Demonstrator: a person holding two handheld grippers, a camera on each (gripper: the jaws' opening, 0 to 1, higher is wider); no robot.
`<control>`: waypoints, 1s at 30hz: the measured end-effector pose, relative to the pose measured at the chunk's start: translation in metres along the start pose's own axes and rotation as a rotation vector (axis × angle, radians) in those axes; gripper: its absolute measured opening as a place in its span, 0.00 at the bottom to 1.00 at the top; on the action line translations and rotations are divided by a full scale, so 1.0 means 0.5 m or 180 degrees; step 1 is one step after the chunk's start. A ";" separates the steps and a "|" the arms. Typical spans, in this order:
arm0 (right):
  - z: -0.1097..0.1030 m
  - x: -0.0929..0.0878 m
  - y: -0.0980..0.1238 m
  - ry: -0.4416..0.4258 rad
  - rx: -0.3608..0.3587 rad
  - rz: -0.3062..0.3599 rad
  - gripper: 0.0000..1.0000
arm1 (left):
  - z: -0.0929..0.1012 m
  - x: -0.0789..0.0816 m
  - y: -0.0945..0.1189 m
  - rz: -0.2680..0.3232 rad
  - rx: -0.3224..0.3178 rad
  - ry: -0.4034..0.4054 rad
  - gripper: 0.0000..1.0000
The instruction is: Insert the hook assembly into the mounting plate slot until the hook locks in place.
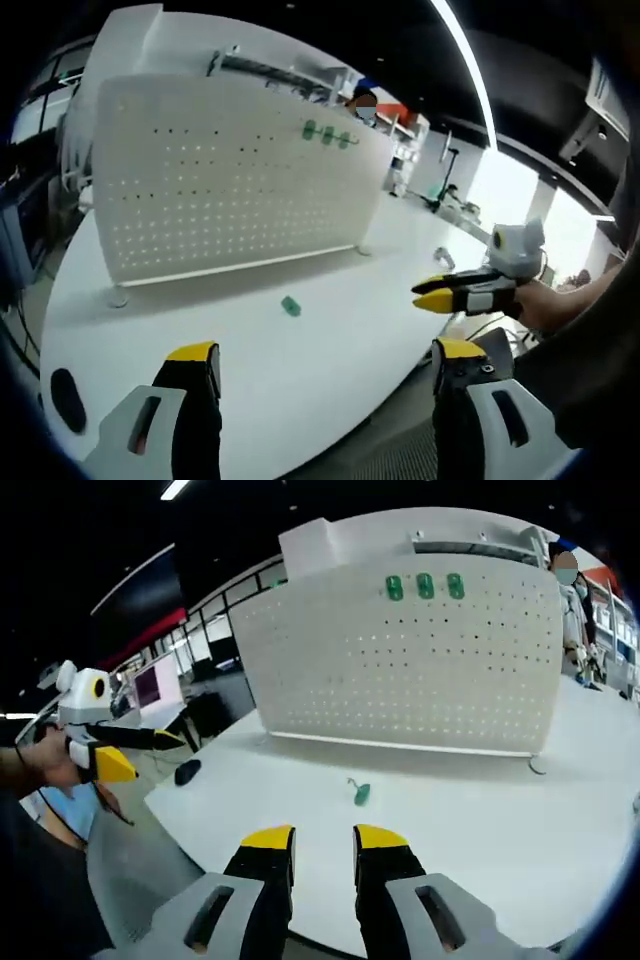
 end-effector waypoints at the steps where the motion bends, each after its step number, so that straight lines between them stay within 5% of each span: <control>1: 0.001 -0.002 -0.003 -0.0001 0.0003 -0.0006 0.22 | -0.001 0.000 0.000 0.0003 0.0006 0.0005 0.89; 30: -0.034 -0.007 -0.203 0.0152 0.0311 -0.0263 0.22 | -0.041 0.008 -0.027 -0.0041 0.0042 0.0097 0.88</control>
Point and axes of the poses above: the point that each gripper's makers call its tool centre point, and the gripper's own axes: y roughly backward along the fingers, z roughly to its right, x roughly out of its top, the point moved 4 cm from there along y, roughly backward along the fingers, and after that the axes turned 8 degrees about -x, right-handed, at the moved point
